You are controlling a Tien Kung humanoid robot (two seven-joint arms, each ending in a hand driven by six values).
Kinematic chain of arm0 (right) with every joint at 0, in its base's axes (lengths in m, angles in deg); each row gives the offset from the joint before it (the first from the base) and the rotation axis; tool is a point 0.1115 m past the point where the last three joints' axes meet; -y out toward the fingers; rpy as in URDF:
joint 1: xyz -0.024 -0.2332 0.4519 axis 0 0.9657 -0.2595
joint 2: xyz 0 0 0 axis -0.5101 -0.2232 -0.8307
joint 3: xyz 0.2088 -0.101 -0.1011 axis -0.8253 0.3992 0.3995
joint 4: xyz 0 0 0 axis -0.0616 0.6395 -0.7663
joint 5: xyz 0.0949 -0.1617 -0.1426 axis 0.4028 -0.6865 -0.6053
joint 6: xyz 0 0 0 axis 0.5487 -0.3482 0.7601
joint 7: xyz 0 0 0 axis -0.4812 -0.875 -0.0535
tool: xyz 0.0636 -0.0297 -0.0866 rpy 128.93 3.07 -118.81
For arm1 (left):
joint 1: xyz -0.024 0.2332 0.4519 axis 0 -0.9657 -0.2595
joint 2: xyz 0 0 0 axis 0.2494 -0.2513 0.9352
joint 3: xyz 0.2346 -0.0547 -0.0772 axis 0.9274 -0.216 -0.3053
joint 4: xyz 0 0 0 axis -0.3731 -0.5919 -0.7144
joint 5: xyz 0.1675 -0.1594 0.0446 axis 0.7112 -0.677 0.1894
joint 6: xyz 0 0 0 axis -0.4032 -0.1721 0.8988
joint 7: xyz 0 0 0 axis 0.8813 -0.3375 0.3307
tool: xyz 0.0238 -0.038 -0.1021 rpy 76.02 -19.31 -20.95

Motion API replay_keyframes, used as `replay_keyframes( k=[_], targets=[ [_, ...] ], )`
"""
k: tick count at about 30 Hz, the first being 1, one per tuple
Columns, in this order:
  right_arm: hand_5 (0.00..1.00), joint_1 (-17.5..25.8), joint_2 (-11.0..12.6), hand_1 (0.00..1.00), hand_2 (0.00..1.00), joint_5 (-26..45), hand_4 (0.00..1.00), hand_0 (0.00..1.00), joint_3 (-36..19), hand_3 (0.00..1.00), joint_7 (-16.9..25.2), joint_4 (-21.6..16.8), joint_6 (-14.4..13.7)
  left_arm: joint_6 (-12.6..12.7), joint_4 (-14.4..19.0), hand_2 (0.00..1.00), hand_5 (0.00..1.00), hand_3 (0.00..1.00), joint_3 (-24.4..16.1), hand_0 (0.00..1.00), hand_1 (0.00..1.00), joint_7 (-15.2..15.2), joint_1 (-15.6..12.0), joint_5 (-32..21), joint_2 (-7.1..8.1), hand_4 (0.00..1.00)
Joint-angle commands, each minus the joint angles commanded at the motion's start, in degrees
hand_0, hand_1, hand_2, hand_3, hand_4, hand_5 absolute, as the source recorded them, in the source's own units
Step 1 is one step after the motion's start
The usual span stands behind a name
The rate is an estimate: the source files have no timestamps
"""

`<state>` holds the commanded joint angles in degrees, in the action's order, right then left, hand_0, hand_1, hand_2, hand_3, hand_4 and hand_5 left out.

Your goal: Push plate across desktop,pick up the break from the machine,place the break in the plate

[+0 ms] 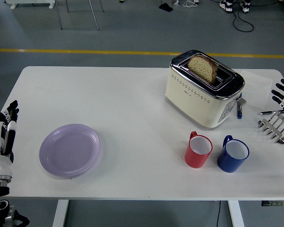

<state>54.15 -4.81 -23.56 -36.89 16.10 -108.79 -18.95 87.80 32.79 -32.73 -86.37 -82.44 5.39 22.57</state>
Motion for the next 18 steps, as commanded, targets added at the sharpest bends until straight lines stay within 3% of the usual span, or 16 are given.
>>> replay_keyframes(
  k=[8, 11, 18],
  targets=[
    [0.611, 0.2, -0.2, 0.804, 0.837, 0.0, 0.558, 0.902, 0.3, 0.817, 0.0, 0.3, 0.0, 2.3, -5.9, 0.998, 0.998, 0.998, 0.9, 0.958, 0.960, -5.3, 1.1, -4.4, -0.07, 0.600],
    [0.611, 0.0, -0.2, 0.804, 0.837, 0.0, 0.558, 0.902, 0.3, 0.816, 0.0, 0.3, 0.0, 2.4, -9.7, 0.991, 0.998, 0.995, 0.8, 0.956, 0.957, -7.1, 2.4, -7.8, -0.91, 0.580],
    [0.610, 0.2, -0.4, 0.805, 0.837, 0.0, 0.556, 0.902, 0.4, 0.815, 0.0, 0.4, 0.0, 1.5, -14.2, 0.988, 0.998, 0.985, 2.3, 0.952, 0.953, -7.7, 3.6, -10.3, -1.16, 0.580]
  ],
)
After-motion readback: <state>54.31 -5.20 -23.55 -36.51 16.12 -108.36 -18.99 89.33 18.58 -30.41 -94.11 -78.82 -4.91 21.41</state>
